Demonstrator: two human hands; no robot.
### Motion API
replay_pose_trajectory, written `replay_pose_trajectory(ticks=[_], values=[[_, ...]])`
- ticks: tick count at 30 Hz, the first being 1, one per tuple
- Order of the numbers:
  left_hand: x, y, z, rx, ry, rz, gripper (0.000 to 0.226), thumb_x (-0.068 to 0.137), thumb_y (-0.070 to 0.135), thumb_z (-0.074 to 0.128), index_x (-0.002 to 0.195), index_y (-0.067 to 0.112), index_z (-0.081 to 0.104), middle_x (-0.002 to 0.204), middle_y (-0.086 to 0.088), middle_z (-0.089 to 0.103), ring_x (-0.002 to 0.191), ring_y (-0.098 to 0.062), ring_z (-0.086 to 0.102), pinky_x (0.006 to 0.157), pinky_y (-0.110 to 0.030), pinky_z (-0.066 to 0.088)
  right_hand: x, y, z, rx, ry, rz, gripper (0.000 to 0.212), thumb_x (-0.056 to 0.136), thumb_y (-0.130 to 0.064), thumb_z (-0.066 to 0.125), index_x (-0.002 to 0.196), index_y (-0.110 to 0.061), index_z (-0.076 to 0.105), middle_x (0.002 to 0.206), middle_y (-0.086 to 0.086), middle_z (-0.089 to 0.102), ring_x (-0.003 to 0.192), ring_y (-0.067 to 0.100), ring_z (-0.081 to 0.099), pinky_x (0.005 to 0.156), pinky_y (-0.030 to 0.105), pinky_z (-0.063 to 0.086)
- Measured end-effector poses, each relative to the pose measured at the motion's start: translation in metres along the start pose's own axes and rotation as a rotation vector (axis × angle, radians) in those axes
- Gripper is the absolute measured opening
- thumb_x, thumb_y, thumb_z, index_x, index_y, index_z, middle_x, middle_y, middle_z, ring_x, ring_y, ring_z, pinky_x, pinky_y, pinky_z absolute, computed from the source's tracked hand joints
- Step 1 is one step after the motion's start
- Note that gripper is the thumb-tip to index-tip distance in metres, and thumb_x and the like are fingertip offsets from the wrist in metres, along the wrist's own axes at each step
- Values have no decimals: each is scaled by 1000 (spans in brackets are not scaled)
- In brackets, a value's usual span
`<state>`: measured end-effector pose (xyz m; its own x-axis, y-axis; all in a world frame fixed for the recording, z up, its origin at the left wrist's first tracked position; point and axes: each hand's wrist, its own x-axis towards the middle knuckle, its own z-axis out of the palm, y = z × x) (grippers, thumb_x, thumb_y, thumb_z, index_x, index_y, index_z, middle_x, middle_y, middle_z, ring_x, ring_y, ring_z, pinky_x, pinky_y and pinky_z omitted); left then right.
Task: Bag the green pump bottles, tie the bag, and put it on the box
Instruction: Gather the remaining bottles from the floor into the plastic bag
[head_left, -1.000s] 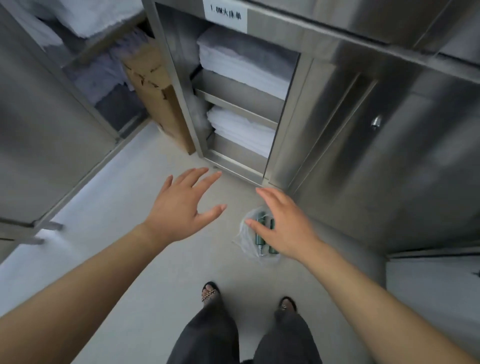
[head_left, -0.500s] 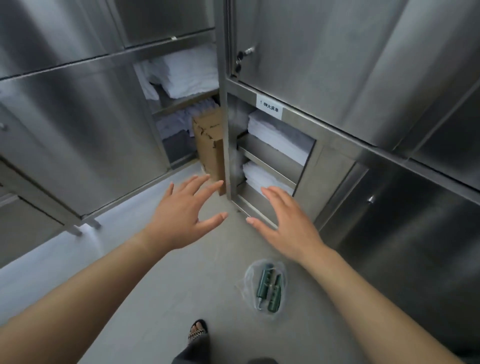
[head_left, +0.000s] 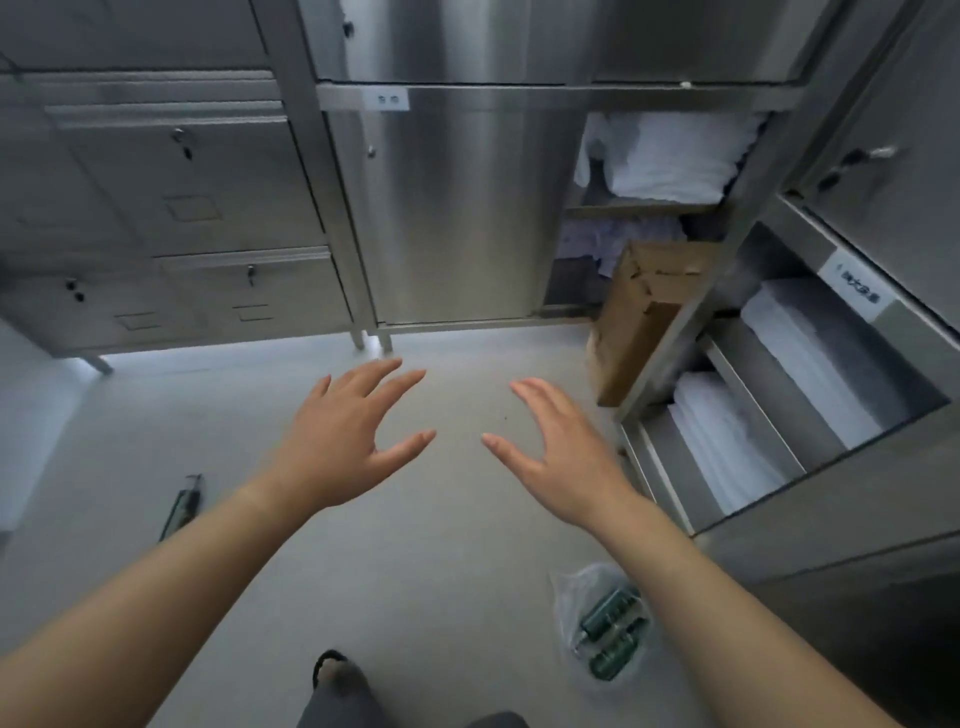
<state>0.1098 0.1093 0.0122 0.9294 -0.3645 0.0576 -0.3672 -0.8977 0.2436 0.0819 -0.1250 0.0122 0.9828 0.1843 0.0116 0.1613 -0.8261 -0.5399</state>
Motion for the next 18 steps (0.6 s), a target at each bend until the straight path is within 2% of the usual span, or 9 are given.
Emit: replay_pose_trajectory(ticks=[4, 14, 18], values=[[-22, -69, -14, -1, 12, -109, 73, 78, 73, 23, 140, 36, 31, 147, 1, 37, 134, -20, 35, 107, -51, 32, 42, -51, 35, -8, -50, -84, 74, 83, -63, 44, 141, -17, 34, 148, -1, 33, 138, 16, 27, 113, 29, 22], [-78, -269, -59, 19, 42, -362, 77, 73, 75, 21, 141, 38, 28, 149, 2, 34, 136, -18, 31, 110, -52, 28, 151, -216, 150, 37, -170, -236, 69, 86, -56, 47, 142, -20, 30, 151, -3, 29, 139, 14, 23, 114, 34, 24], [-101, -327, -66, 11, 41, -448, 76, 74, 75, 21, 141, 39, 27, 149, 3, 33, 136, -18, 31, 109, -52, 28, 181, -256, 184, 28, -236, -284, 67, 87, -55, 48, 143, -21, 30, 151, -5, 27, 140, 12, 22, 114, 30, 22]])
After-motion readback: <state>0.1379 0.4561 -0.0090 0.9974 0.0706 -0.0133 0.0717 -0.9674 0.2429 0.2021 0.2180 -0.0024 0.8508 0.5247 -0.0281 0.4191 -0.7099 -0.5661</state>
